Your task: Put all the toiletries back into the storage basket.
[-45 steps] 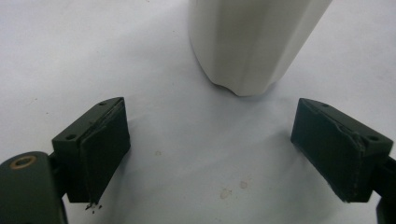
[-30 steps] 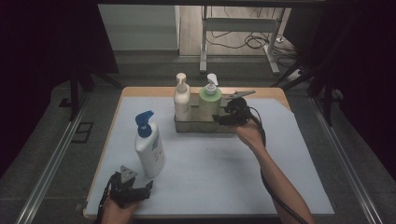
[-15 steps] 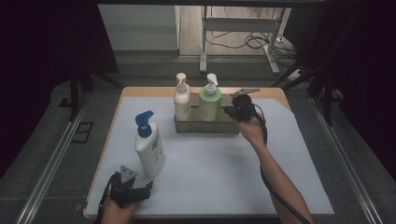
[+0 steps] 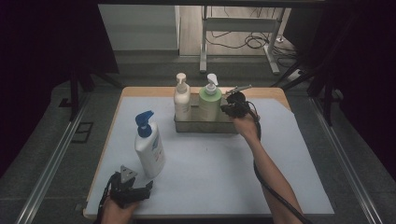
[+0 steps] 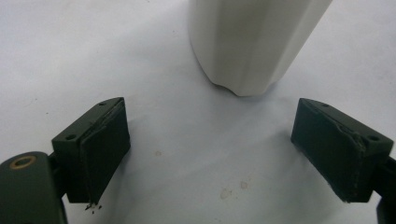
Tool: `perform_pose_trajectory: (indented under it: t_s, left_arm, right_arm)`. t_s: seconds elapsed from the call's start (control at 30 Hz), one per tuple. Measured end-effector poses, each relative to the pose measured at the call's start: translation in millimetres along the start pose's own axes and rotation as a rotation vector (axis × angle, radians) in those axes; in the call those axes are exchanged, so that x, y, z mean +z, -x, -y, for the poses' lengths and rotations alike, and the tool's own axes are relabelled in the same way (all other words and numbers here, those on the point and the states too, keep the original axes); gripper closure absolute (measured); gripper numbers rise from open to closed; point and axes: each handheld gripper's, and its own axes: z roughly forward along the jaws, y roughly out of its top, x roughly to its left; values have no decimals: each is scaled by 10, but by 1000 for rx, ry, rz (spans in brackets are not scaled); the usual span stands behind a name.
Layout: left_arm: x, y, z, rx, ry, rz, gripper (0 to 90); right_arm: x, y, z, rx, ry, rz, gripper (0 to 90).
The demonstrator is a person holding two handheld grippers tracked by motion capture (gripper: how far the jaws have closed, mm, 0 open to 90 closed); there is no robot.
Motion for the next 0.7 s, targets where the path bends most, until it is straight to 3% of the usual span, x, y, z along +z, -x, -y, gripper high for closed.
perform_pose_trajectory:
  t_s: [0.7]
  left_arm:
    - [1, 0, -1, 0, -1, 0, 112]
  right_arm:
    - [157, -34, 16, 20, -39, -30, 895]
